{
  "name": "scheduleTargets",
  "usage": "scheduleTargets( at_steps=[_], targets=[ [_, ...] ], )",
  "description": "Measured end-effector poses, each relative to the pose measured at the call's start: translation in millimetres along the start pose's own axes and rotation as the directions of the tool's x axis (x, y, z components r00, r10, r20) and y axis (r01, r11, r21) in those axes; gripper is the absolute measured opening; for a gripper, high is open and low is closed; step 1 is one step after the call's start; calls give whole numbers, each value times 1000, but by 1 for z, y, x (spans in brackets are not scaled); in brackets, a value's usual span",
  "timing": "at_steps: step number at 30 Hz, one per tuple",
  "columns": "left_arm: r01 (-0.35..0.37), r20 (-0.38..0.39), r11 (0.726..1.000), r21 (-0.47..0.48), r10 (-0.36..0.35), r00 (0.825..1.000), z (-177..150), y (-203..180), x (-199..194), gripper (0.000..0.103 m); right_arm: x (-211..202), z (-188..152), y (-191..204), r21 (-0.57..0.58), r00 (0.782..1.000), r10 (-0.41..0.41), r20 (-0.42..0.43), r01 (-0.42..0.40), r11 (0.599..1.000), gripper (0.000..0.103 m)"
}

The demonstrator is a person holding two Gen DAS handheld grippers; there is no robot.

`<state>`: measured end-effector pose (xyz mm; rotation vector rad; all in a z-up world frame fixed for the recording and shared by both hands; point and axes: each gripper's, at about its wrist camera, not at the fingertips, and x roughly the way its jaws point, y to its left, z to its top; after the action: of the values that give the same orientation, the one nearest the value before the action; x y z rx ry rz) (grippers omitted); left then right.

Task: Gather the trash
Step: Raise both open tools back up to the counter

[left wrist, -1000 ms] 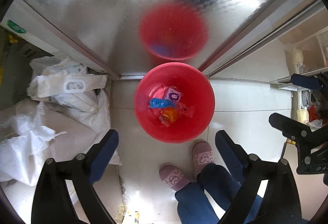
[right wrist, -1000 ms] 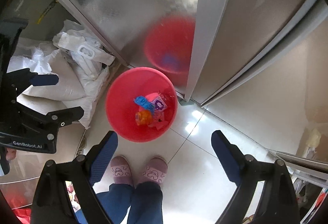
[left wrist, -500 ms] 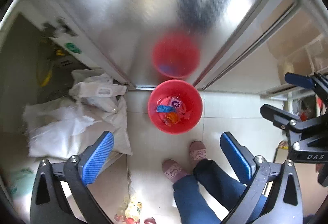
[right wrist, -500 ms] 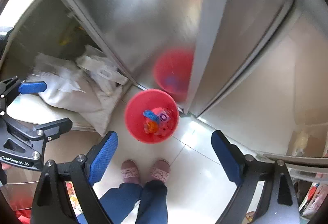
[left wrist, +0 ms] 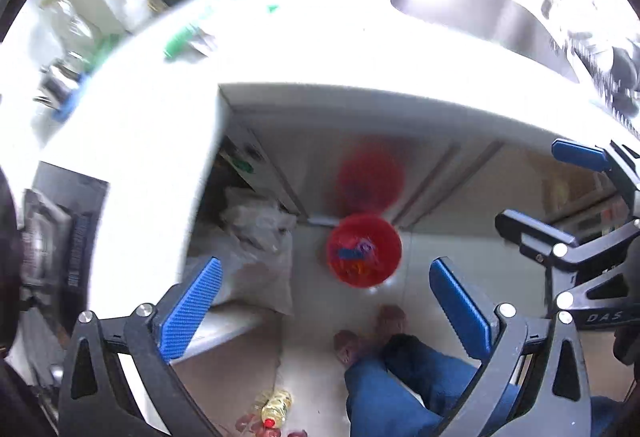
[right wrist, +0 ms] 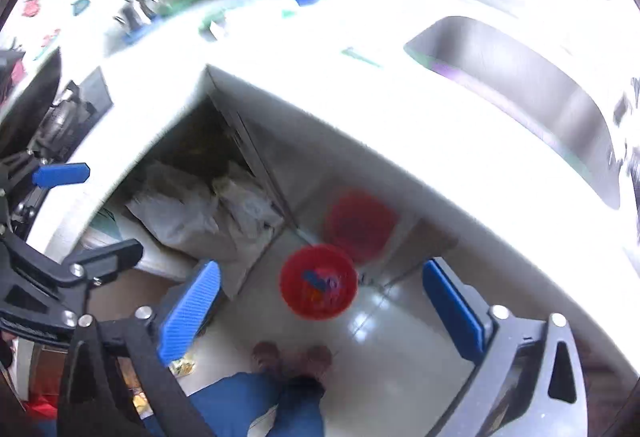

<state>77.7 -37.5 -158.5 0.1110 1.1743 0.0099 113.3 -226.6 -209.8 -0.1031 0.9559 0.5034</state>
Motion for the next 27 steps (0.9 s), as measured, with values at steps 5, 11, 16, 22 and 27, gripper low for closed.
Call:
scheduleTargets(
  at_steps=[5,11,16,22,27],
  targets=[
    [-12,73,999,-53,16,997,22,21,-50,103,-30,33,2,-94,998,2,68,4,996,102],
    [-49,137,994,-100,62,989,50,43,-90,103,-53,72,13,-154,991,22,128,-2,988,102],
    [-73,151,989,-129,92,984,72,66,-93,103,-48,105,29,-188,988,69,138,-42,981,102],
    [-82,162,983,-163,109,981,98,103,-81,103,-24,147,42,-154,988,118,97,-102,983,102],
    [-79,146,980,-185,106,984,126,146,-52,103,7,188,55,-151,991,129,35,-123,981,102]
  ],
)
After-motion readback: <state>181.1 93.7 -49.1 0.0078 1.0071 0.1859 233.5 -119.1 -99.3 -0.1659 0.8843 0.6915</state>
